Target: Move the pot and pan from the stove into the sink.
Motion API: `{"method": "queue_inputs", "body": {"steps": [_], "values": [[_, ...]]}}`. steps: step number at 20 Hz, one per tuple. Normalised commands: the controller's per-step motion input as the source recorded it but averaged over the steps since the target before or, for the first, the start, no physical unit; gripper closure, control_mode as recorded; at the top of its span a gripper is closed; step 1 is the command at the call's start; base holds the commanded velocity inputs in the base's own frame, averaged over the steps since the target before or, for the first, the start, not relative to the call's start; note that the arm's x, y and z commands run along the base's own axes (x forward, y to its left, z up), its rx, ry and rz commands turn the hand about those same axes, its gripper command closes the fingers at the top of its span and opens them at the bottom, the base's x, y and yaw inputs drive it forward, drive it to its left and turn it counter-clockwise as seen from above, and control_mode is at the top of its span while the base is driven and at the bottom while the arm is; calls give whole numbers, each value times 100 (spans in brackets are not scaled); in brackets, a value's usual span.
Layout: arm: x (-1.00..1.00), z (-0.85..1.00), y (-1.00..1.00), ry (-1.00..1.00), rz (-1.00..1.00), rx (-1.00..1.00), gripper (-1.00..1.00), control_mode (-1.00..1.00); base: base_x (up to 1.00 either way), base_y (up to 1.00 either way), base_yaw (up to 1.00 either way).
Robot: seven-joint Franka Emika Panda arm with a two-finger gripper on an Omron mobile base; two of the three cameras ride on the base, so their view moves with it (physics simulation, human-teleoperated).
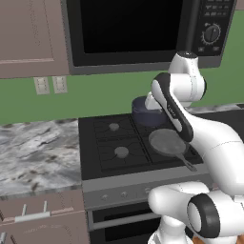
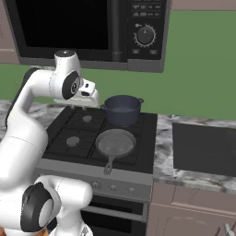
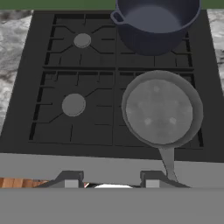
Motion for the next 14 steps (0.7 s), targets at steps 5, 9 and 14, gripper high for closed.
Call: {"method": "queue_inputs", "body": {"steps": [5, 9, 14], "values": [[-2, -1, -7, 0, 0, 0, -100, -100, 0, 0, 0], [-5, -1, -23, 0, 0, 0, -100, -100, 0, 0, 0], [-10, -7, -37, 0, 0, 0, -100, -100, 0, 0, 0]]}}
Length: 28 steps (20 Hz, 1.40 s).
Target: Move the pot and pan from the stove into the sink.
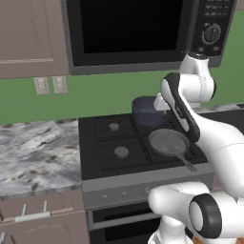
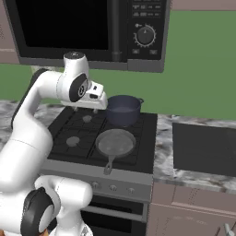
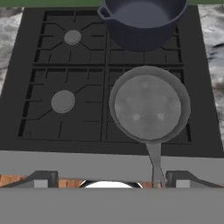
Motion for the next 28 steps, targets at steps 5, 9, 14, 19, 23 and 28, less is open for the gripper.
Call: {"method": "queue_inputs", "body": {"steps": [5, 9, 14, 19, 23, 28], "values": [[-18, -11, -46, 0, 0, 0, -100, -100, 0, 0, 0], [-21, -18, -46, 0, 0, 0, -100, -100, 0, 0, 0], [-19, -22, -43, -1, 0, -1, -100, -100, 0, 0, 0], [-4, -13, -17, -1, 6, -2, -100, -100, 0, 0, 0], [-1, -2, 0, 1, 1, 0, -100, -100, 0, 0, 0], [0, -6, 0, 3, 0, 0, -100, -100, 0, 0, 0]]}}
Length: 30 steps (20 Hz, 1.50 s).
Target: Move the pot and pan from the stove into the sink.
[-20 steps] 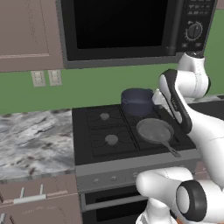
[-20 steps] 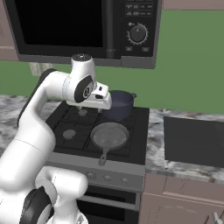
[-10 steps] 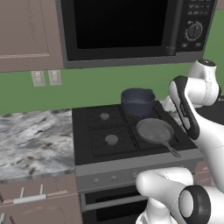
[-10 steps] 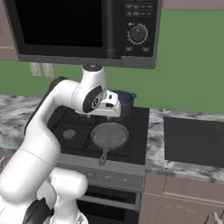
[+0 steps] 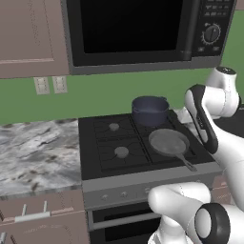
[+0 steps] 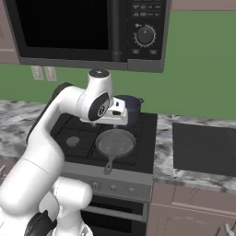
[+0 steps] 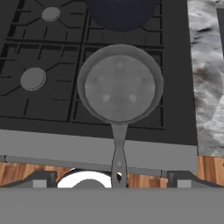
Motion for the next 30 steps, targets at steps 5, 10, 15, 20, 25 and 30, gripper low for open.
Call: {"method": "queue_inputs", "body": {"steps": [5, 10, 15, 20, 25, 30], "values": [[0, -25, -1, 0, 0, 0, -100, -100, 0, 0, 0], [0, -32, -4, 0, 0, -1, -100, -100, 0, 0, 0], [0, -30, -1, 0, 0, -1, -100, -100, 0, 0, 0], [0, -30, -1, -1, 0, -1, -100, -100, 0, 0, 0], [0, -25, 0, -5, 1, -2, -100, -100, 0, 0, 0], [0, -21, 0, -6, 1, -2, -100, -100, 0, 0, 0]]}}
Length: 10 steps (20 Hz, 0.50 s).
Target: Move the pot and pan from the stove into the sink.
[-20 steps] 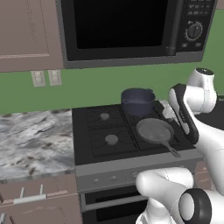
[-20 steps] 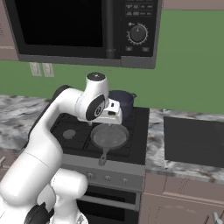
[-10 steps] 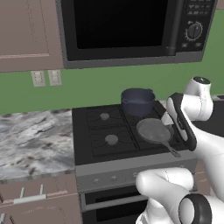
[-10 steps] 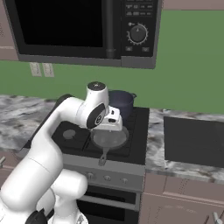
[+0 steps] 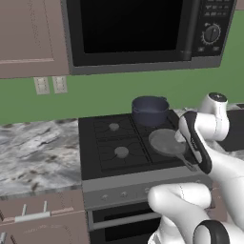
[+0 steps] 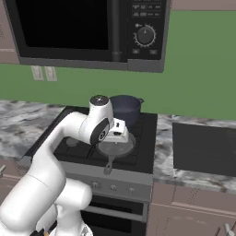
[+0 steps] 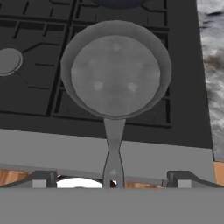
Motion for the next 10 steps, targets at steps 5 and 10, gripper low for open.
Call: {"method": "queue_inputs", "body": {"steps": [5, 10], "values": [[0, -17, 0, -6, 0, 0, -100, -100, 0, 0, 0], [0, -19, 0, -5, 0, 0, -100, -100, 0, 0, 0]]}}
